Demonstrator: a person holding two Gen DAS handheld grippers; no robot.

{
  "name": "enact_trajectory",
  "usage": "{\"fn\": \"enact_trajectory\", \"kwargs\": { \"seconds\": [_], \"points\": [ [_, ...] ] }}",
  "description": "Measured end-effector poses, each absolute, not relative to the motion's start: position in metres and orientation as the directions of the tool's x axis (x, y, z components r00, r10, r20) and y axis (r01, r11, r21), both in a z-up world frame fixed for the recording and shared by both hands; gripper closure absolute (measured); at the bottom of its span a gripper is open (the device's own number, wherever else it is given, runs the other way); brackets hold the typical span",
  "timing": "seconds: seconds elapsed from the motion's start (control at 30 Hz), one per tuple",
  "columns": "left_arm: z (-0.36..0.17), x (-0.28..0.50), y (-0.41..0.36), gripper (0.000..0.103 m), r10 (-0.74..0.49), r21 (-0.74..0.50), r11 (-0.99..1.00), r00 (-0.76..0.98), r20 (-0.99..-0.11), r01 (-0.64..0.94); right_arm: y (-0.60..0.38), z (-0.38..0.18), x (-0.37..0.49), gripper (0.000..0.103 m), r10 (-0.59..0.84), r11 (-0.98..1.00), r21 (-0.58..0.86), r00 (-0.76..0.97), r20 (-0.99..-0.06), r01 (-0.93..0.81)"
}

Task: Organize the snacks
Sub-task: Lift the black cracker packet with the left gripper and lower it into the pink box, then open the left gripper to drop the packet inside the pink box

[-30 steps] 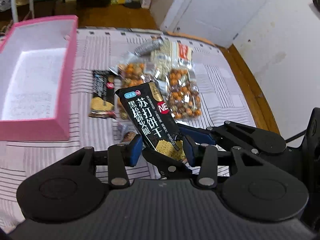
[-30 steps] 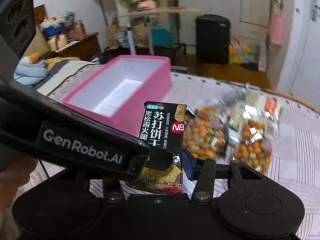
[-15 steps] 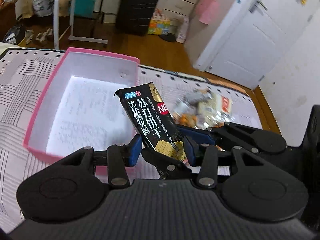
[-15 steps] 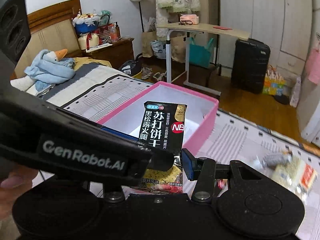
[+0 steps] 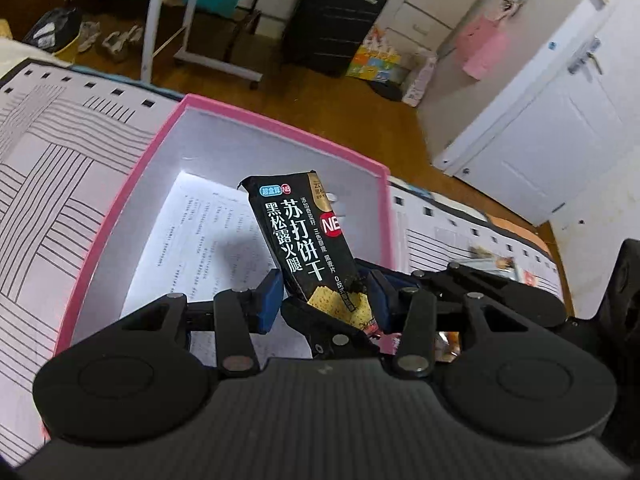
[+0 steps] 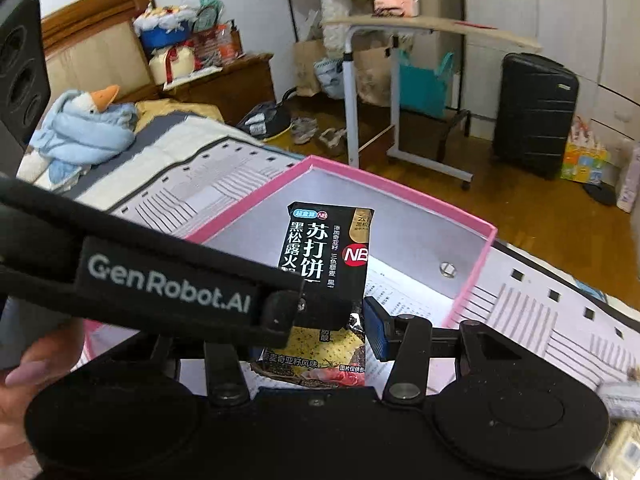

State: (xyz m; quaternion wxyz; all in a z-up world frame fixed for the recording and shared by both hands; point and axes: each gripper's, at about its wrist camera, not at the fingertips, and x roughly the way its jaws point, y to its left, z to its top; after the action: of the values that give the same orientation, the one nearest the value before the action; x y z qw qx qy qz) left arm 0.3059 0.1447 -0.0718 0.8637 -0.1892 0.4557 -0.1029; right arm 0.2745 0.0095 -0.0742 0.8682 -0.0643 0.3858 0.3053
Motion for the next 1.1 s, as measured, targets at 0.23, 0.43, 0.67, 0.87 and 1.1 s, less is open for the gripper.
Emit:
{"fn": "enact_trajectory", "kwargs": {
  "seconds": [0.23, 0.43, 0.67, 0.87, 1.1],
  "points": [
    [-0.101, 0.323, 0.148, 0.060, -0.335, -0.418, 0.908, 0.532, -0.778, -0.039, 0.030, -0.096, 0.282, 0.049, 0.415, 0.787, 0.020, 0.504, -0.758, -0.617],
    [-0.118, 0.331, 0.150, 0.059, -0.331, -0.426, 0.902, 0.510, -0.794, -0.077, 0.040, -0.104, 0.286, 0.044, 0.366, 0.776, -0.036, 0.496, -0.788, -0.630],
    [-0.110, 0.318, 0.161, 0.050, -0.282, -0.383, 0.919, 0.523, -0.804, -0.093, 0.031, -0.090, 0.273, 0.037, 0.374, 0.790, 0.005, 0.475, -0.796, -0.613],
    [-0.076, 0.294, 0.163, 0.048, -0.254, -0.325, 0.945, 0.531, -0.808, -0.043, 0.018, -0.065, 0.243, 0.037, 0.402, 0.778, 0.011, 0.483, -0.778, -0.629],
    [-0.036, 0.258, 0.161, 0.046, -0.204, -0.237, 0.971, 0.551, -0.809, 0.010, -0.004, -0.035, 0.211, 0.037, 0.428, 0.771, 0.014, 0.501, -0.752, -0.637]
  ]
}}
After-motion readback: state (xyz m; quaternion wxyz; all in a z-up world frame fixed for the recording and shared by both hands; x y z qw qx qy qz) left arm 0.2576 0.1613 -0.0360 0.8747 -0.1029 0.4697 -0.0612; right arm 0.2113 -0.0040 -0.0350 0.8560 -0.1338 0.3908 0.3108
